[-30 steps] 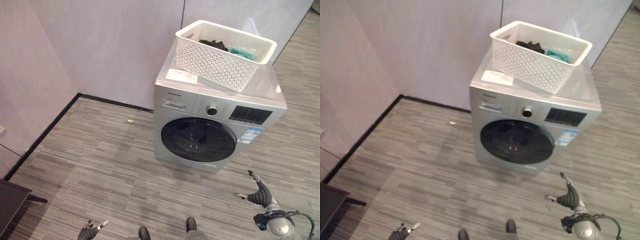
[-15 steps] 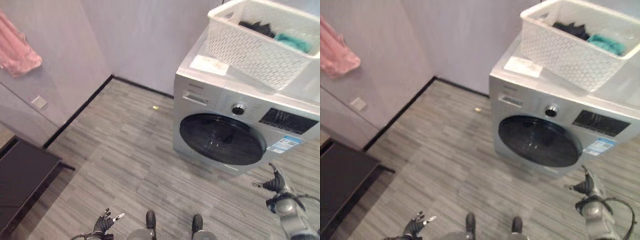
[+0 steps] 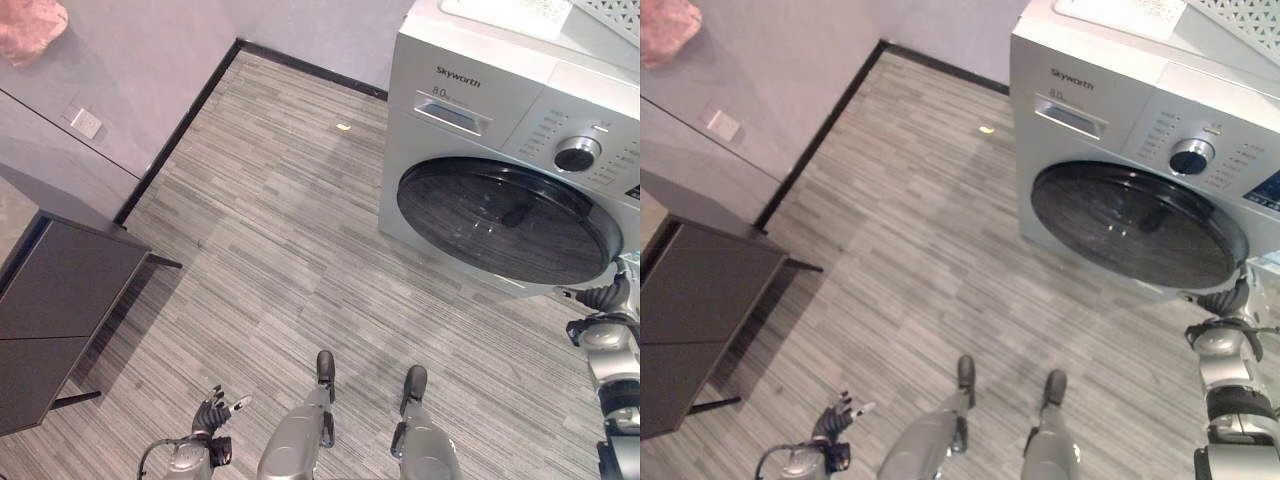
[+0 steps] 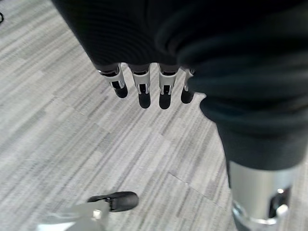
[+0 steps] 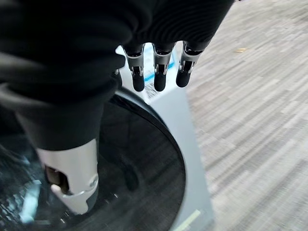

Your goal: Grab the laundry basket,head to the washer,open it,put in the laundry and shut it.

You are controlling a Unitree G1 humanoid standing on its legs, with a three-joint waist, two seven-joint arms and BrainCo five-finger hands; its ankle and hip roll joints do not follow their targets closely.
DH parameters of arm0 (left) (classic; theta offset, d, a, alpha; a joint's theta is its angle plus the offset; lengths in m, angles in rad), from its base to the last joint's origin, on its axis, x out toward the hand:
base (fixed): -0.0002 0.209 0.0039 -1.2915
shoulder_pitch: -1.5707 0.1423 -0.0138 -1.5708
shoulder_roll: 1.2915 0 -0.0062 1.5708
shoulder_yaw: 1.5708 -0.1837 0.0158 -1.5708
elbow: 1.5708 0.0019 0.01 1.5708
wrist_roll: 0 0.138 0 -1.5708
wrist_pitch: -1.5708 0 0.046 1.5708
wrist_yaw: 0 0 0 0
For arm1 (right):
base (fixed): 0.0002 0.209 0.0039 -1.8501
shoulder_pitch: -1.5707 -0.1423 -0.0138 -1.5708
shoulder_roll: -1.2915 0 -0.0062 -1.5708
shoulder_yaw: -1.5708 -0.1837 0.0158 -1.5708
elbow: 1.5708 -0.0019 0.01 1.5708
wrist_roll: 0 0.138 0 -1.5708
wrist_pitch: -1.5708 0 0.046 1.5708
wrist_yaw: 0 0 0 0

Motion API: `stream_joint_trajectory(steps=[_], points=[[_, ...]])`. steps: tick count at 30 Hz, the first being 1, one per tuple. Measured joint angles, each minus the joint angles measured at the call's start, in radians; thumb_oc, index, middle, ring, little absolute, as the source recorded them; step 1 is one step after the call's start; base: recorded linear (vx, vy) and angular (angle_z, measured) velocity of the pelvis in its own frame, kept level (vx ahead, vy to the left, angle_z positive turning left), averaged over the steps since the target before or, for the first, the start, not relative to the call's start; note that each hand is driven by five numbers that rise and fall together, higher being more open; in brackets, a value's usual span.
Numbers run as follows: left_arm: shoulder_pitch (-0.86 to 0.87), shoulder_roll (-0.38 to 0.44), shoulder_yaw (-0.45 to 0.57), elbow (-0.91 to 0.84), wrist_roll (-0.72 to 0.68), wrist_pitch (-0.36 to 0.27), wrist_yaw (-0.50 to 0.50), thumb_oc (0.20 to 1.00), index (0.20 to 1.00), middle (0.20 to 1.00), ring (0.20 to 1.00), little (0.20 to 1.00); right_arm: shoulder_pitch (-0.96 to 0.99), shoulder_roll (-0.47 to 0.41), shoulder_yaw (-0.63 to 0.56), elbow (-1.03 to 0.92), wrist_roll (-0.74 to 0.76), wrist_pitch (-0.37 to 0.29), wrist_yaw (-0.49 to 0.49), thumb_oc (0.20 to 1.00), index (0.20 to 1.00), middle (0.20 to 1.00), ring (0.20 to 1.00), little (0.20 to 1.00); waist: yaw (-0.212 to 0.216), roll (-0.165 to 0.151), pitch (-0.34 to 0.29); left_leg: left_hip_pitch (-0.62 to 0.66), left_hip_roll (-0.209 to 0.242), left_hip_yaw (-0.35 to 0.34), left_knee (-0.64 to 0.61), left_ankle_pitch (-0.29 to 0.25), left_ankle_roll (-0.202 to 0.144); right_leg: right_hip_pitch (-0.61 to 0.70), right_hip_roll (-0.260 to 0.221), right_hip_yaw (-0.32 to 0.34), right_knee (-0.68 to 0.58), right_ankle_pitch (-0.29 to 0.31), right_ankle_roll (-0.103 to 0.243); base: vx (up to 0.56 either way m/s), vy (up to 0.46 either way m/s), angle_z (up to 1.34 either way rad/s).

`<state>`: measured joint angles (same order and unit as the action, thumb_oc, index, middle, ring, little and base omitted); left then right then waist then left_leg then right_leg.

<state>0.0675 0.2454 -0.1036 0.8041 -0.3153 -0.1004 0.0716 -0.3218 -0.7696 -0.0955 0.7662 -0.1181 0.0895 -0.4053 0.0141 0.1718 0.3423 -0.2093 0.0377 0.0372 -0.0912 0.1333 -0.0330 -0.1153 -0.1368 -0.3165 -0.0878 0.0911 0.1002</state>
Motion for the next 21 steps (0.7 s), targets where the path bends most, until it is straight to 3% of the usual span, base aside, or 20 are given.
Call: stream_joint_trajectory(steps=[5,11,17,21], points=[[-0.024,0.004,0.005,0.000,0.001,0.001,0.001,1.000,1.000,1.000,1.000,1.000,0.160,0.049,-0.132,-0.225,0.004,0.001,-0.039,1.000,1.000,1.000,1.000,1.000,-0.011,-0.031,0.020,0.021,-0.001,-0.001,-0.001,-0.001,0.000,0.021,0.001,0.000,0.000,-0.002,-0.001,0.05,-0.060,0.02],[-0.014,0.024,0.010,-0.008,0.003,0.007,0.002,1.000,1.000,1.000,1.000,1.000,0.218,0.091,-0.179,-0.228,0.005,0.004,-0.079,1.000,1.000,1.000,1.000,1.000,-0.036,-0.063,0.032,0.018,0.000,-0.001,-0.006,-0.015,0.007,0.024,-0.003,0.008,-0.001,-0.008,-0.004,0.00,-0.033,-0.01],[-0.014,0.030,-0.011,-0.031,0.000,0.006,0.006,1.000,1.000,1.000,1.000,1.000,0.078,0.089,-0.092,-0.144,0.032,0.000,-0.088,1.000,1.000,1.000,1.000,1.000,-0.033,-0.061,0.030,-0.007,0.001,0.004,-0.001,0.003,0.007,-0.011,-0.002,0.012,0.000,0.006,-0.004,-0.03,-0.026,-0.02],[-0.020,0.038,-0.031,-0.051,-0.033,-0.007,0.006,1.000,1.000,1.000,1.000,1.000,-0.059,0.076,-0.036,-0.051,0.091,-0.009,-0.089,1.000,1.000,1.000,1.000,1.000,-0.010,-0.036,0.027,-0.031,0.000,0.001,-0.001,0.011,0.005,-0.030,-0.003,0.005,0.000,0.006,-0.004,-0.01,-0.026,0.06]])
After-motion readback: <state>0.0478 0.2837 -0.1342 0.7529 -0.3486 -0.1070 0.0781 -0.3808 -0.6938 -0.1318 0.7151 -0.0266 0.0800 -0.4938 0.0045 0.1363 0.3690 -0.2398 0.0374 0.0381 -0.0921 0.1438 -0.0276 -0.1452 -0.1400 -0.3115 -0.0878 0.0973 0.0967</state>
